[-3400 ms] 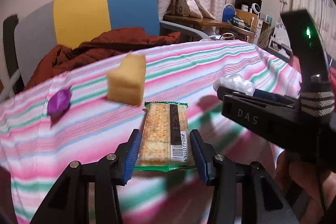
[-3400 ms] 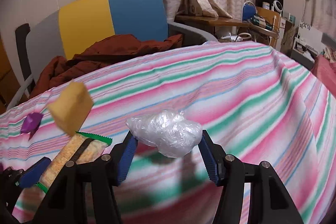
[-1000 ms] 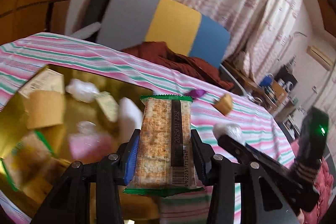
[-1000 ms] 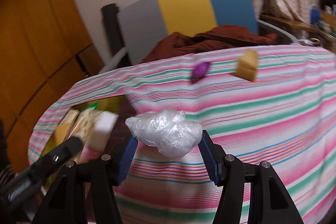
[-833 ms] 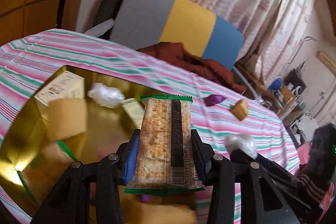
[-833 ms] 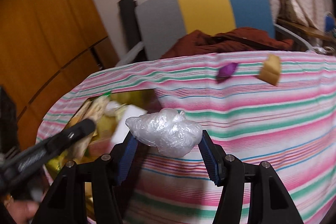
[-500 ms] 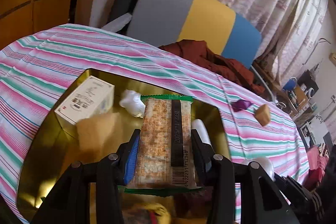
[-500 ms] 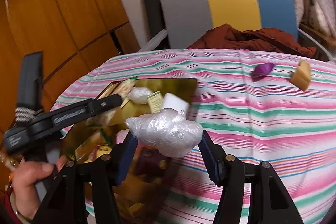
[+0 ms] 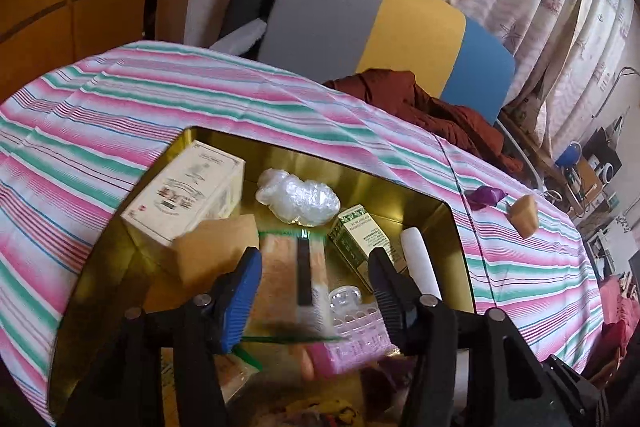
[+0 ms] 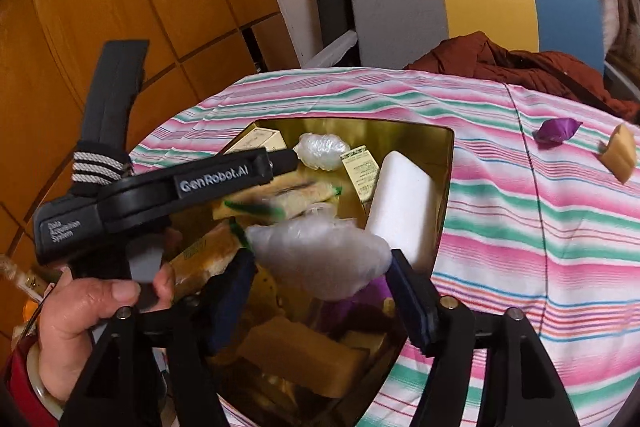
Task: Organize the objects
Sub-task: 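Open both tools to drop the cracker bar and plastic ball into the tray, then move both tools back toward the yellow sponge and purple pouch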
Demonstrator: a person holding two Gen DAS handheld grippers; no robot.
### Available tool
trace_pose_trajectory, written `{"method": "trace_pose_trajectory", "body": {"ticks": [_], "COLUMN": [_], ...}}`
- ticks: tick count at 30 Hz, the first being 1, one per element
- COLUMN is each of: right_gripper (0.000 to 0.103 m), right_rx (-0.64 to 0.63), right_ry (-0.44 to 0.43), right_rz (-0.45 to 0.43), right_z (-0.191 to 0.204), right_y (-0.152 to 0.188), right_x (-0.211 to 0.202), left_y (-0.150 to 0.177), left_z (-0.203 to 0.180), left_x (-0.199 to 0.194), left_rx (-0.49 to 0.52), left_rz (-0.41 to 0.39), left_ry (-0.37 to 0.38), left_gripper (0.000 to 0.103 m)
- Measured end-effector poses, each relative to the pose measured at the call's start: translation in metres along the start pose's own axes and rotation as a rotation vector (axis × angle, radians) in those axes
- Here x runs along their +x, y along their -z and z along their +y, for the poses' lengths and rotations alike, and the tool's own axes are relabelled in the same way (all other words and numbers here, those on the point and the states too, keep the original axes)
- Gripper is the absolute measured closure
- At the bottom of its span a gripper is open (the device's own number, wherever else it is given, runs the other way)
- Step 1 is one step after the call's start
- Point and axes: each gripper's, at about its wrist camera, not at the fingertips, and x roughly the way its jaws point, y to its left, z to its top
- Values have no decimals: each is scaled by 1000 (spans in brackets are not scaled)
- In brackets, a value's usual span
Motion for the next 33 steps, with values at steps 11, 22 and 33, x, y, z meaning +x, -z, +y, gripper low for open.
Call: {"method": "trace_pose_trajectory", "body": {"ticks": [11, 22, 33], "right_gripper": [25, 24, 23], "right_rx": [75, 128, 181], "right_ry": [23, 38, 110], "right_rz": [-31, -47, -73], "right_z": [-23, -39, -70], "right_y": [9, 18, 20], "right_x": [-15, -24, -35], "left_y": [18, 36, 54], "left_z": [30, 17, -38], "left_x": [-58, -72, -66], "left_rx": [-185, -167, 0], "left_rz": [-190, -220, -155], "left_ry": [-48, -37, 33], "left_gripper": [42, 42, 42]}}
